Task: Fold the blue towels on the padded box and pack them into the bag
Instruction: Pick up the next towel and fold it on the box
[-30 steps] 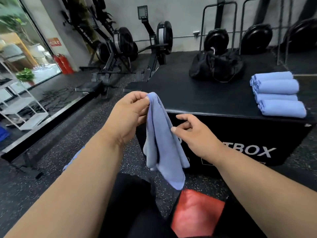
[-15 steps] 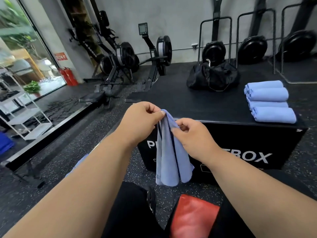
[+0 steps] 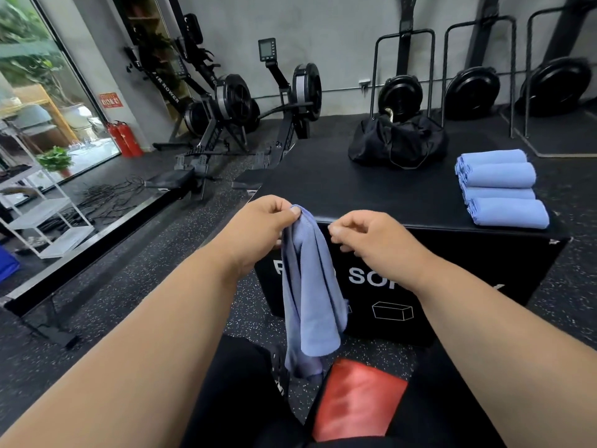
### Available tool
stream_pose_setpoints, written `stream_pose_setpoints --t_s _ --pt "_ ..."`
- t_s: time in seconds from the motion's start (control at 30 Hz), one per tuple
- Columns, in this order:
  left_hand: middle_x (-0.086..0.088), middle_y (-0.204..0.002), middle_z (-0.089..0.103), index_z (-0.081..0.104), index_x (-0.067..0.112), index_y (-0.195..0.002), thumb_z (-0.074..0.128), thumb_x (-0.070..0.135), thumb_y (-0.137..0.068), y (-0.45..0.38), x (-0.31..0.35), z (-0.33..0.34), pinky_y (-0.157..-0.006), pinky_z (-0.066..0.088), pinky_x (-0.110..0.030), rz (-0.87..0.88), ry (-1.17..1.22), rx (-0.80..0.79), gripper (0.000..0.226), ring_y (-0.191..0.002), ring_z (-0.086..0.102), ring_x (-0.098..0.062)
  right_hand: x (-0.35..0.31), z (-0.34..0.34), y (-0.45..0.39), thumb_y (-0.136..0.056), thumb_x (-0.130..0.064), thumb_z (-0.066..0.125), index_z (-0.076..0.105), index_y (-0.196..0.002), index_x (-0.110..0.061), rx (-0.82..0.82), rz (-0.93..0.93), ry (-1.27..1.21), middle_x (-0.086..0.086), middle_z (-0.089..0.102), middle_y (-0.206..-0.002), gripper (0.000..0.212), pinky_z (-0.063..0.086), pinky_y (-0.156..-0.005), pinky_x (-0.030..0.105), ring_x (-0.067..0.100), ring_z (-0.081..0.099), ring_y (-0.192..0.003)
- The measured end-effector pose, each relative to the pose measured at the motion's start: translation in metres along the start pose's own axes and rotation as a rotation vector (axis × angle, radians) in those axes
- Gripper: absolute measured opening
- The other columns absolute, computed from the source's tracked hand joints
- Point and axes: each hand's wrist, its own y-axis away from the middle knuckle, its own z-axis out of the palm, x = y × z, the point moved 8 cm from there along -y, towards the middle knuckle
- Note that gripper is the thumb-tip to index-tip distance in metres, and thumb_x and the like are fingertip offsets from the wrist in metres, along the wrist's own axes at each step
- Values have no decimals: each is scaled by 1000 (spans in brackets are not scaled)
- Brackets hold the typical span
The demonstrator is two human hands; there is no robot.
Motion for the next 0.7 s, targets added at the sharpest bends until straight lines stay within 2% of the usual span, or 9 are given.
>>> stream_pose_setpoints --t_s 0.07,0.13,0.23,0.37,0.5,0.57,0.63,0.7 --pt "13 -61 56 57 20 -83 60 20 -107 -1 3 3 -52 42 -15 -20 46 3 24 -52 46 -3 5 16 2 -91 -31 81 75 -112 -31 -76 8 -27 -2 76 -90 22 51 -65 21 5 64 -66" --pt "8 -64 54 56 21 -83 59 22 -107 -3 4 3 -51 38 -18 -48 121 16 25 -53 43 -6 11 26 1 -90 -26 83 75 -113 -34 -112 3 22 -2 71 -87 26 46 -56 18 2 57 -59" --pt "7 -65 56 61 22 -83 58 22 -107 -6 5 -7 -52 39 -17 -92 239 90 24 -56 46 -7 18 20 -4 -90 -33 80 71 -117 -40 7 10 102 -8 72 -92 29 50 -65 24 1 60 -65" --pt "5 -78 64 66 18 -104 59 22 -106 -12 9 -25 -53 48 -18 -116 438 167 8 -65 58 -8 22 13 -7 -94 -40 74 65 -121 -39 88 38 110 -6 72 -89 29 56 -78 30 10 68 -81" --pt "0 -83 61 64 13 -110 59 19 -106 -20 21 -34 -52 47 -20 -77 533 201 9 -65 57 -9 36 11 -8 -96 -43 70 63 -115 -41 110 87 97 -10 61 -74 20 59 -81 42 12 64 -72" --pt "1 -82 64 67 13 -106 59 18 -106 -20 30 -34 -53 49 -20 -58 553 217 9 -66 60 -8 45 15 -8 -96 -44 70 59 -126 -39 99 106 116 -8 61 -76 32 61 -82 44 10 63 -68" --pt "2 -81 67 67 14 -103 58 16 -106 -20 37 -32 -57 52 -20 -38 568 218 10 -67 65 -8 49 16 -7 -94 -45 72 56 -131 -39 114 101 105 -3 66 -82 41 61 -81 44 9 63 -67" --pt "0 -87 68 68 13 -106 58 17 -107 -20 43 -29 -62 54 -21 -21 574 210 10 -71 67 -9 49 18 -6 -94 -45 72 56 -128 -41 111 97 115 -1 69 -89 39 58 -76 37 5 64 -68"
